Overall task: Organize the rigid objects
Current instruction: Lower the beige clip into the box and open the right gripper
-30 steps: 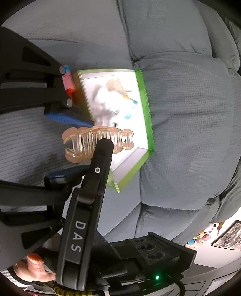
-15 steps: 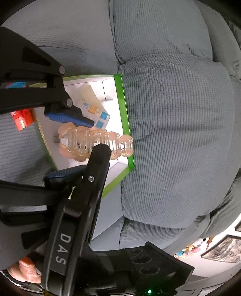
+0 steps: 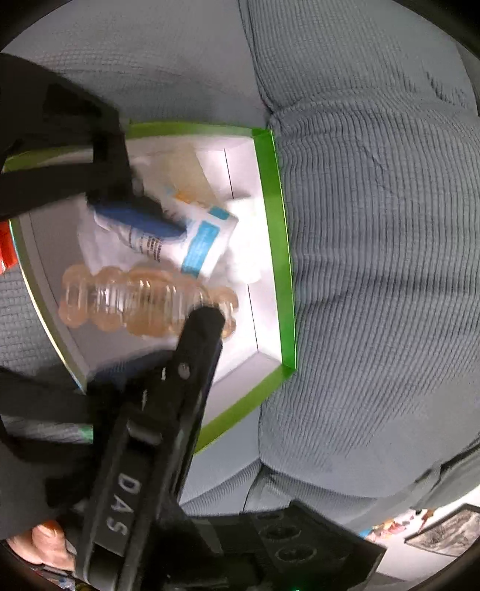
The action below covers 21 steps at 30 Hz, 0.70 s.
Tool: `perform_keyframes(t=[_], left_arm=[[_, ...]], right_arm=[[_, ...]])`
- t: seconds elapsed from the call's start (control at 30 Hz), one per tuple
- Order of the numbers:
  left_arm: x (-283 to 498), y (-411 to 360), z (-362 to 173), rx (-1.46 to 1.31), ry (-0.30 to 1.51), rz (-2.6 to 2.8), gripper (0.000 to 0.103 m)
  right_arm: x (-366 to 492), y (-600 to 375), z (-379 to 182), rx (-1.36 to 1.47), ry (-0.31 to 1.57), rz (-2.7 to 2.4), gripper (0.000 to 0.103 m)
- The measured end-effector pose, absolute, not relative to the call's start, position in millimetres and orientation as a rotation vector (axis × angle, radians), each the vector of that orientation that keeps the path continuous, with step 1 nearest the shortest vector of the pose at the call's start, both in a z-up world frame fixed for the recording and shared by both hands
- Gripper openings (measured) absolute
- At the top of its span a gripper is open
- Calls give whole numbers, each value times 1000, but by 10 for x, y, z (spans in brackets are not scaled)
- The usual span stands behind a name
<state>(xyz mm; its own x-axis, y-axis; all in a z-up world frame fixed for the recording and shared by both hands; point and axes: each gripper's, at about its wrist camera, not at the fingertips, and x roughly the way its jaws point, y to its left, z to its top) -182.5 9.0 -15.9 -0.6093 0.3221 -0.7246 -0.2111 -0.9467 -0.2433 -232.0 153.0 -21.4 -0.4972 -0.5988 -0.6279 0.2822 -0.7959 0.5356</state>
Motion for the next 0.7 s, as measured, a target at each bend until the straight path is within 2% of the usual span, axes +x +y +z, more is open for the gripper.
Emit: perform_keyframes(t=[0.03,0.13,0.17,0.2,0.23,0.27,0.37,0.43,0.7], left_arm=[[-1812,69,-159,-1202,-192,2584,90],[-1751,19,-164,-1226,-185,2611,91],[-1745,-3,-176,-1239,-179,2621,91],[-1733,-33,-190,-1249,-177,2630,97],[-1725,-59,-193,-1255,-176,2643,102],[-1686,-83,-184,-1252,-175,2656,102],[-1575,-146,-163,-1254,-176,2683,102],[-1533,-180,-168,-1256,-188,2689,102],[-1115,-290,-23,-1201,-217,2732,102]], right_arm=[[-2327,1544,-220,1162,-502,-2298,30],[-2293,1634,-219,1174,-498,-2343,34],[-2268,1668,-210,1178,-498,-2357,40],[-2256,1689,-206,1180,-499,-2364,45],[-2227,1724,-188,1183,-499,-2379,55],[-2195,1754,-178,1182,-498,-2392,62],[-2060,1846,-103,1173,-485,-2426,66],[-1965,1903,-68,1170,-474,-2452,74],[-1446,2089,126,1102,-427,-2546,75]])
